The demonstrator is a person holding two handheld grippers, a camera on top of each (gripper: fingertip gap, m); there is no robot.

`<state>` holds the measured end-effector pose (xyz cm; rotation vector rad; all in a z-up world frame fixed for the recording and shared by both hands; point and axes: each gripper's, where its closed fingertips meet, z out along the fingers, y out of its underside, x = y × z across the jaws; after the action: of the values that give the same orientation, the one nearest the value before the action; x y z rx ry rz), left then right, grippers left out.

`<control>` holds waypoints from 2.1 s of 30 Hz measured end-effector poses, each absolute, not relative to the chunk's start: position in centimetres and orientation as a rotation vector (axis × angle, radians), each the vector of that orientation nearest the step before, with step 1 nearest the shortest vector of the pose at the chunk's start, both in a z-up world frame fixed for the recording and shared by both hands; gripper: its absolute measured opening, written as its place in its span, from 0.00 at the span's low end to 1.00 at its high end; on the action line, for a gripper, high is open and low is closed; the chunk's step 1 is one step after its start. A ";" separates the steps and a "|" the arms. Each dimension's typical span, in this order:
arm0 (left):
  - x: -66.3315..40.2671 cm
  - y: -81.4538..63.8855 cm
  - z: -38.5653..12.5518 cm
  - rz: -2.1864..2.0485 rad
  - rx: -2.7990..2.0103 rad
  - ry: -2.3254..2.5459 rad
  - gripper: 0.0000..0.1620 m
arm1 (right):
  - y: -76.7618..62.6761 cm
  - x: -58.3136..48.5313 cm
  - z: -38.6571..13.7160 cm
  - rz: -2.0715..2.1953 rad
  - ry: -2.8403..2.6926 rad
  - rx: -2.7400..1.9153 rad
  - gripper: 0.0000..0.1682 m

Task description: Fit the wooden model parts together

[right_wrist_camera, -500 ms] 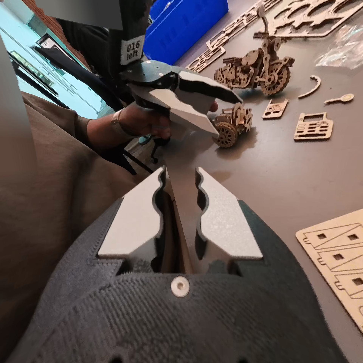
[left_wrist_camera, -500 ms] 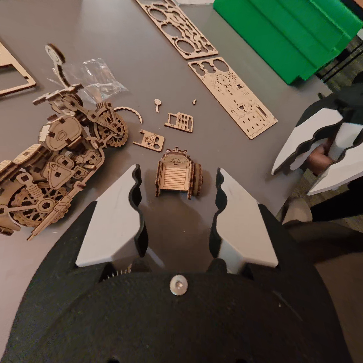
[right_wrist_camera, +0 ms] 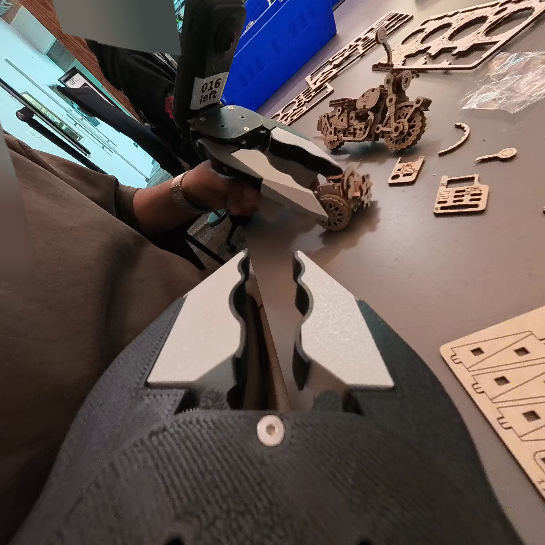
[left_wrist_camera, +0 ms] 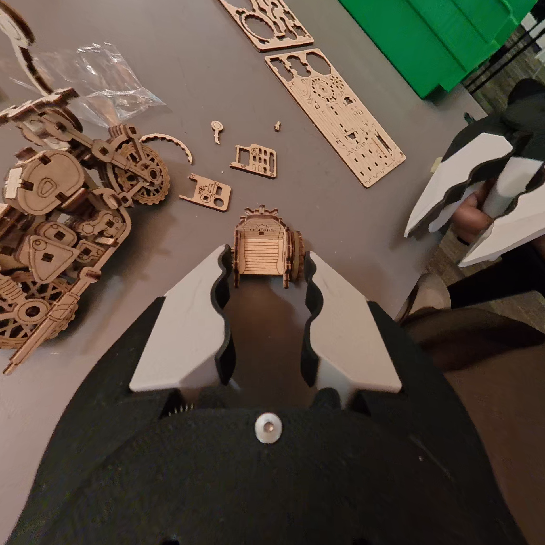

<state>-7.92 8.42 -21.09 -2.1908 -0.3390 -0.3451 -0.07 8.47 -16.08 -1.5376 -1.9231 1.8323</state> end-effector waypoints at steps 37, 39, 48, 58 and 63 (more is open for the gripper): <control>-5.7 6.6 -17.0 -0.072 -1.963 0.278 0.29 | 13.3 -1.4 -13.8 2.043 -1.496 -1.705 0.17; -6.1 6.7 -17.3 -0.066 -1.990 0.250 0.29 | 13.2 -1.4 -13.9 2.040 -1.504 -1.707 0.17; -6.7 6.7 -18.0 -0.108 -2.040 0.196 0.29 | 12.1 -1.3 -14.1 2.082 -1.529 -1.724 0.17; -7.1 7.0 -19.0 -0.176 -2.112 0.141 0.29 | 12.0 -1.4 -14.2 2.172 -1.491 -1.784 0.18; -7.3 7.2 -19.8 -0.227 -2.164 0.103 0.29 | 12.6 -1.5 -14.2 2.216 -1.443 -1.813 0.18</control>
<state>-7.31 7.20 -19.77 -2.1636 0.1027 -0.2273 -1.54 12.60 -14.21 -1.8127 -1.4429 2.2156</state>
